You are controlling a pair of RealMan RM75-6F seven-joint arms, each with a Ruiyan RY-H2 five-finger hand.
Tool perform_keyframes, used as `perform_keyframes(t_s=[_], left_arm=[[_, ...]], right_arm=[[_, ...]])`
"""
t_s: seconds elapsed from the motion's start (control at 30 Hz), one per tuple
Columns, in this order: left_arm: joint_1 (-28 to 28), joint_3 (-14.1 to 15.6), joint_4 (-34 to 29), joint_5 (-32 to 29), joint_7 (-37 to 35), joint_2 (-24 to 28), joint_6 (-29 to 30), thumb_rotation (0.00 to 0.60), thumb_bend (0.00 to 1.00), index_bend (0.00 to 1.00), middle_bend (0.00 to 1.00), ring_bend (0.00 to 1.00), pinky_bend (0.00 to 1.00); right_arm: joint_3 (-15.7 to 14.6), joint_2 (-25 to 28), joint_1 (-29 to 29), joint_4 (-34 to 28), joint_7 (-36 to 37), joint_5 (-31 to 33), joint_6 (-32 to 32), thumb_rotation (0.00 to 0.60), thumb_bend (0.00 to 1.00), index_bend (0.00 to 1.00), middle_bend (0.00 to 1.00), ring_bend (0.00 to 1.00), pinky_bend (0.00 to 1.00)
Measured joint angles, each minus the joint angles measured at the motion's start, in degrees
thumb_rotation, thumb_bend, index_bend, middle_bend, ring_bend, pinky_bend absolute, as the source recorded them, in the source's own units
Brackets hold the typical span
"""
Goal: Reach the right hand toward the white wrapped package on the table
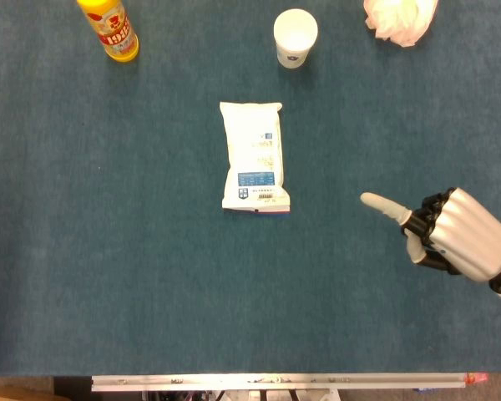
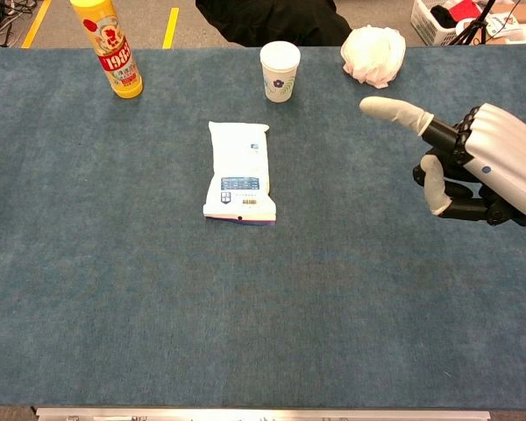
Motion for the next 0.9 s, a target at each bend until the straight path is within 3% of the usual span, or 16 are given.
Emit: perform_keyframes(t_s=[0.6, 0.9], left_arm=[[0.1, -0.1, -0.2, -0.5, 1.1, -0.4, 0.2, 0.6, 0.47, 0.23, 0.25, 0.14, 0.07], [0.0, -0.2, -0.6, -1.0, 1.8, -0.3, -0.3, 0.6, 0.47, 0.23, 0.25, 0.14, 0.07]], right_arm=[[-1.5, -3.5, 6.2, 0.6, -1.5, -4.3, -2.0, 0.6, 0.93, 0.0, 1.0, 1.0, 1.0], [-1.7, -3.5, 6.1, 0.6, -2.6, -3.2, 0.0, 0.6, 0.92, 0.0, 1.0, 1.0, 1.0]])
